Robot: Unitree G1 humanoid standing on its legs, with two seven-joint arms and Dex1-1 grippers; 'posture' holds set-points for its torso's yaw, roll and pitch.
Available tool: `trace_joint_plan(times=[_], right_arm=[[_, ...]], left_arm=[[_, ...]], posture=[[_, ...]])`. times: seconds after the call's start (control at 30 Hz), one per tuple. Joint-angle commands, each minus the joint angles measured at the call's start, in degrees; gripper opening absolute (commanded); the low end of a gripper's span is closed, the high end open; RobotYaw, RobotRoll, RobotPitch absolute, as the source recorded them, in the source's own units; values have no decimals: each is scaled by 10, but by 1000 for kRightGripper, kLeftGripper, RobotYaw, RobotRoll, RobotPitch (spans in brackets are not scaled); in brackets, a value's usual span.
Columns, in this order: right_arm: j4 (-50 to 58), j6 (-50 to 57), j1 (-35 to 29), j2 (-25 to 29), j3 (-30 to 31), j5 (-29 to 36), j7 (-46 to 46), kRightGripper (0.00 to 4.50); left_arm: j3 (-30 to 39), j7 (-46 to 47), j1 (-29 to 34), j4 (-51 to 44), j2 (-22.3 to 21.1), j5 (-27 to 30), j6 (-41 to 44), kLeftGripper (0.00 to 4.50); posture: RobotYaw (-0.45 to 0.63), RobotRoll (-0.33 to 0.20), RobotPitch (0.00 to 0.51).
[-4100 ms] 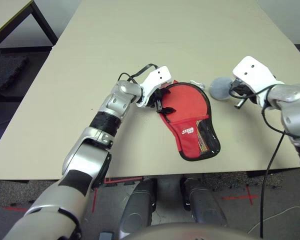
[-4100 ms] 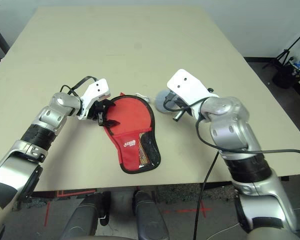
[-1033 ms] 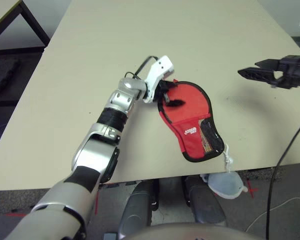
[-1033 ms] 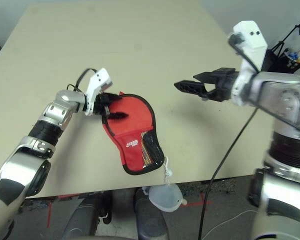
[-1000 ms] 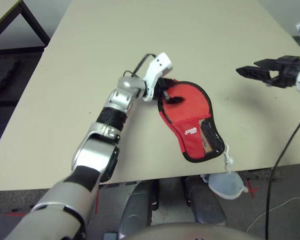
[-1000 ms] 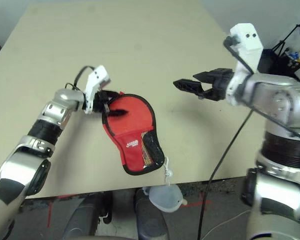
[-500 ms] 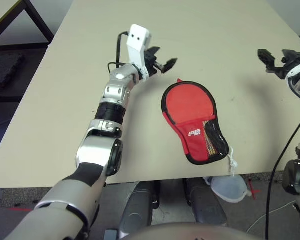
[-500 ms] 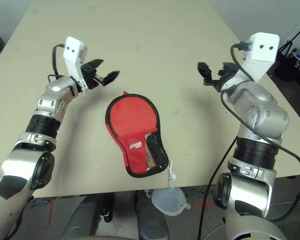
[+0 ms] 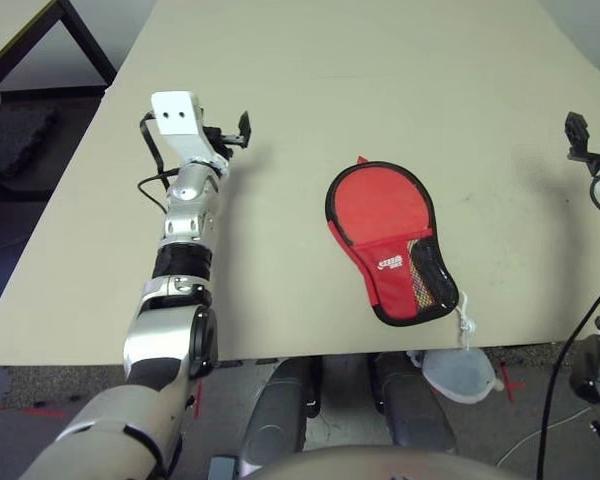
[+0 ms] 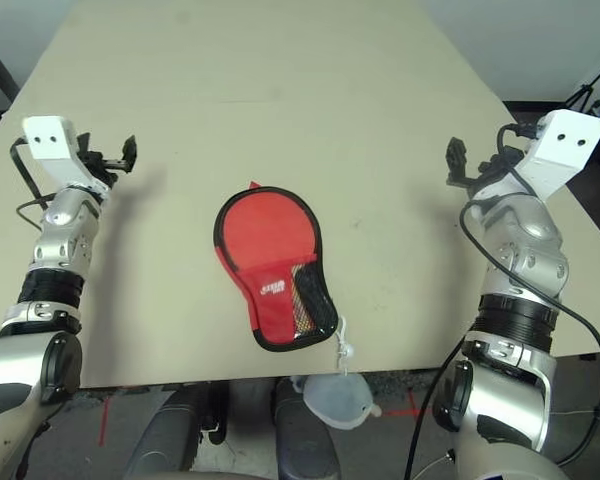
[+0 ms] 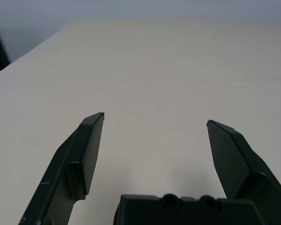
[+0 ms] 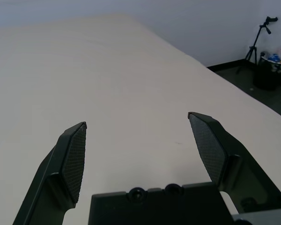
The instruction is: Store the ping-pong paddle in its case and zip it.
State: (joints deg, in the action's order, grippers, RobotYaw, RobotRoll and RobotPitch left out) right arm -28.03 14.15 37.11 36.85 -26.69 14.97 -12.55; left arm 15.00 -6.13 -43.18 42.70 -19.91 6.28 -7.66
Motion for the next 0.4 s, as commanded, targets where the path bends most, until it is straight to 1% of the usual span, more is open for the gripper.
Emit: trace_joint_plan(times=[0.03, 0.17, 0.4], right_arm=[[-51, -39, 9, 13, -3, -5, -6, 4479], [-84, -62, 16, 19, 1, -5, -9, 4479], [-104, -74, 6, 24, -8, 2, -2, 4479]], left_arm=[[-1, 13, 27, 2, 0, -6, -14, 4500], [-3, 23, 45, -15, 5, -4, -13, 4500], [-4, 49, 89, -52, 22, -5, -14, 4500]], posture=[[-54, 0, 239], [-55, 0, 239], [-73, 0, 210]])
